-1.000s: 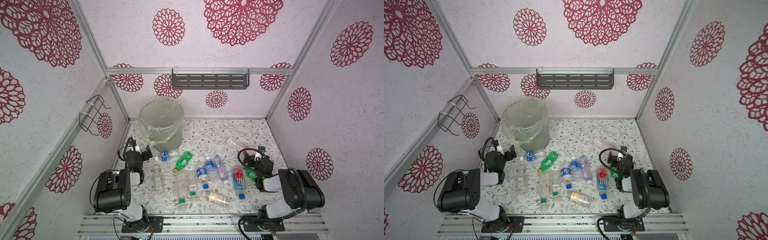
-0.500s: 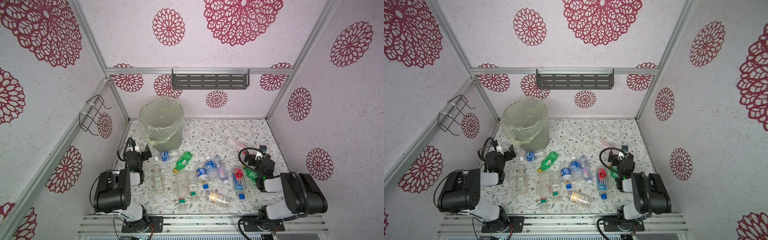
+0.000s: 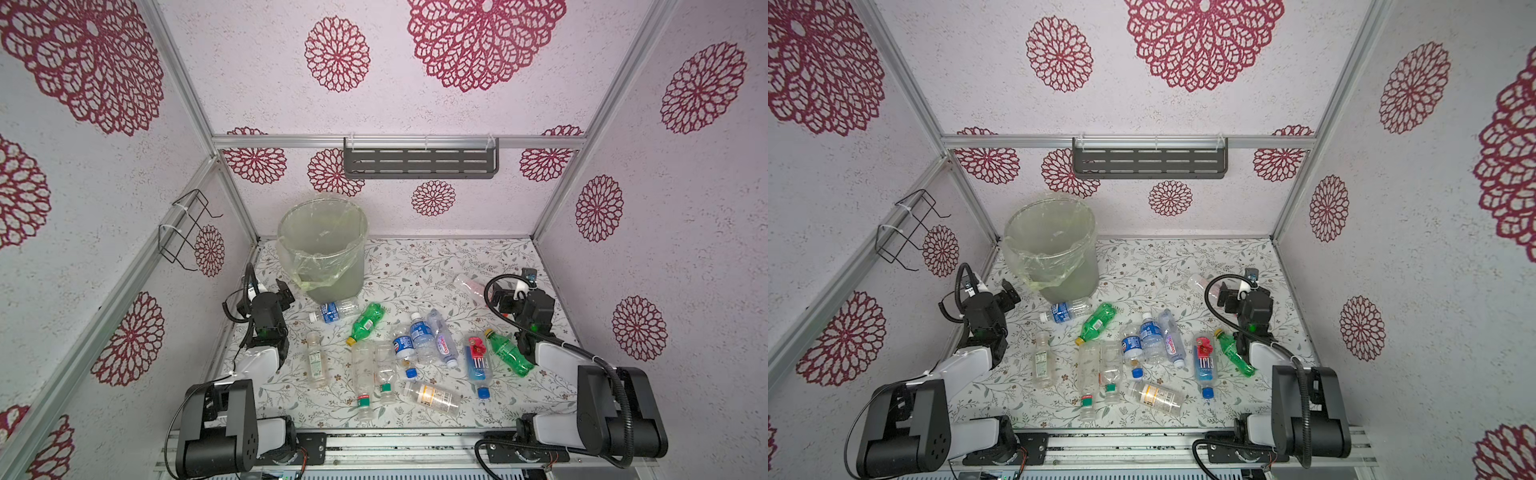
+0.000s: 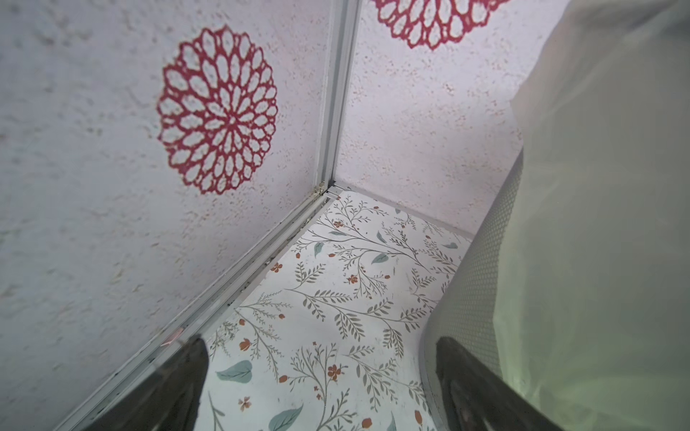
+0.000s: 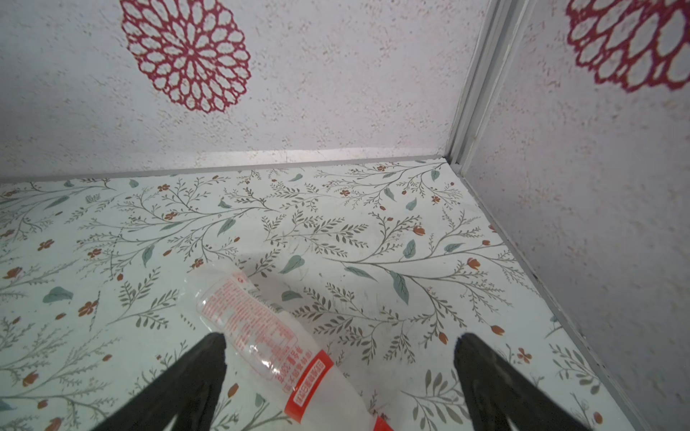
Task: Throw the plastic bottles in the bin
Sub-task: Pick up the plastic bottle from the top-right of the table.
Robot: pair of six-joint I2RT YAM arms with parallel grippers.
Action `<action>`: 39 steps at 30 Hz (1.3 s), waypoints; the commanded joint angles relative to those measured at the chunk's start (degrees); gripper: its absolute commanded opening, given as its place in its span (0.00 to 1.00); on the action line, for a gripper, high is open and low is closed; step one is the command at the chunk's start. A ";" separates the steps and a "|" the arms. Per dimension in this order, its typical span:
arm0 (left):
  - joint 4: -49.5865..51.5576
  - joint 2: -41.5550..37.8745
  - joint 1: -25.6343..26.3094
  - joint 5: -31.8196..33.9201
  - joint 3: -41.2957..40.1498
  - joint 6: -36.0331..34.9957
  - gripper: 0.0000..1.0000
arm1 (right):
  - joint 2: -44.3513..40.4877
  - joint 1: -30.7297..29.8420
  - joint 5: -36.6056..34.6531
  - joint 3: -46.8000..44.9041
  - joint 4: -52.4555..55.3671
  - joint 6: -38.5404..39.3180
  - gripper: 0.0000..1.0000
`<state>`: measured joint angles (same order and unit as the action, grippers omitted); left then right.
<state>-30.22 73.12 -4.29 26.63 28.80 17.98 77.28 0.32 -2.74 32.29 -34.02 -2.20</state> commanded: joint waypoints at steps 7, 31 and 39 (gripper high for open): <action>23.44 -7.21 1.46 7.09 4.69 19.28 0.97 | 7.71 -0.22 7.34 21.62 32.61 0.72 0.99; 28.57 -9.89 4.29 -7.63 4.30 25.29 0.97 | 24.07 -4.18 10.28 30.78 42.08 7.89 0.99; 28.15 -7.99 4.29 -7.13 4.71 25.68 0.97 | 26.04 -4.62 8.94 31.43 43.42 7.55 0.99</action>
<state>-0.36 64.86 -0.25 19.55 32.62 43.11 103.72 -4.10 6.79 62.13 8.08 4.47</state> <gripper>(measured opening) 0.974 0.985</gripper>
